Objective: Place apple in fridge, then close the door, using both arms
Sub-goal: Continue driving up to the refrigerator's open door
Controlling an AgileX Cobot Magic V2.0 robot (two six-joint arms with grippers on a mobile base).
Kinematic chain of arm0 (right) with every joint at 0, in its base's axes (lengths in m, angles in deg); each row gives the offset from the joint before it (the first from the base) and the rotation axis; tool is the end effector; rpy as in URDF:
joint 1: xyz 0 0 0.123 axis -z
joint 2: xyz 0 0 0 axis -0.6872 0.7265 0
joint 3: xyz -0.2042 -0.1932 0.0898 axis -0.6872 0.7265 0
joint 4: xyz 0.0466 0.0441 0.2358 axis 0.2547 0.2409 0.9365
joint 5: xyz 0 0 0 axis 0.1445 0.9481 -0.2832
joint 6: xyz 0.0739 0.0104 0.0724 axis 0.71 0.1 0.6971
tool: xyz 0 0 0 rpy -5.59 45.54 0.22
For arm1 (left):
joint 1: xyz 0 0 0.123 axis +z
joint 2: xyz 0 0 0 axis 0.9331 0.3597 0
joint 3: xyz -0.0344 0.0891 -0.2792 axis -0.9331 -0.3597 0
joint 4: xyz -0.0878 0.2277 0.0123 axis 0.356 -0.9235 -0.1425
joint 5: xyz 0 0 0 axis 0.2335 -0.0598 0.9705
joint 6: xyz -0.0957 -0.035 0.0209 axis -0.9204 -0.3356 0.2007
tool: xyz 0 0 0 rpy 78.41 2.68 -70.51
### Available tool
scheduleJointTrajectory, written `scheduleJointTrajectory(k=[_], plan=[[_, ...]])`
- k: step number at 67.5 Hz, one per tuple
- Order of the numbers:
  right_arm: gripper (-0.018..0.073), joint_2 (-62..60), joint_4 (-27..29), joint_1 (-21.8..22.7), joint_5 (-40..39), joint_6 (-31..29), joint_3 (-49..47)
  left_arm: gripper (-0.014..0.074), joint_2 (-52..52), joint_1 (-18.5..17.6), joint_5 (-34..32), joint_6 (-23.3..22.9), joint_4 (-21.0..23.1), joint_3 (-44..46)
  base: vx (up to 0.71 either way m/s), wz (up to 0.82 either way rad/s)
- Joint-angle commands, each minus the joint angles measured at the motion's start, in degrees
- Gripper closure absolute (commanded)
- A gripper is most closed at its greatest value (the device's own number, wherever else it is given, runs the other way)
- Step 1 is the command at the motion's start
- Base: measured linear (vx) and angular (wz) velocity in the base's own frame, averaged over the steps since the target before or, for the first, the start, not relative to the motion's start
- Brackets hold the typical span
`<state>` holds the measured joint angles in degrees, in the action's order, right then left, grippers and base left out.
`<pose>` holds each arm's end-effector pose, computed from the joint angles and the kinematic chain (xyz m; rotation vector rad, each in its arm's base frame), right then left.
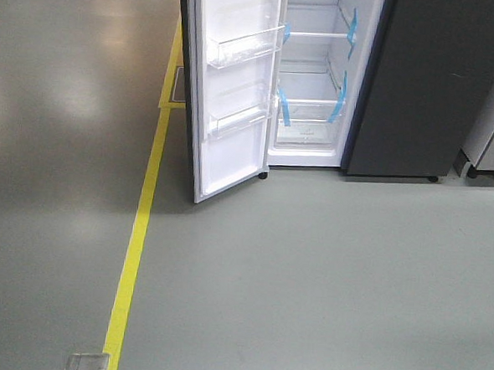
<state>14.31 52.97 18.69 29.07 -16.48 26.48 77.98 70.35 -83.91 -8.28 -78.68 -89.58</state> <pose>0.0380 0.0159 0.3620 -0.4314 2.0832 0.2508 0.0520 0.0013 0.2002 -0.0627 1.5555 -0.0242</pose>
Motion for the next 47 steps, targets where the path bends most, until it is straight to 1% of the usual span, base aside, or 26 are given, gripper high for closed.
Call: scheduleJointTrajectory(k=[1,47], plan=[[0.0199,0.6,-0.1,0.1,-4.6,-0.5,-1.5,0.0603,-0.9,0.0,-4.3,-0.5,0.4,-1.6,0.15,-0.03],[0.0199,0.6,-0.1,0.1,-4.6,-0.5,-1.5,0.0603,-0.9,0.0,-4.3,-0.5,0.4,-1.6,0.12,0.00]])
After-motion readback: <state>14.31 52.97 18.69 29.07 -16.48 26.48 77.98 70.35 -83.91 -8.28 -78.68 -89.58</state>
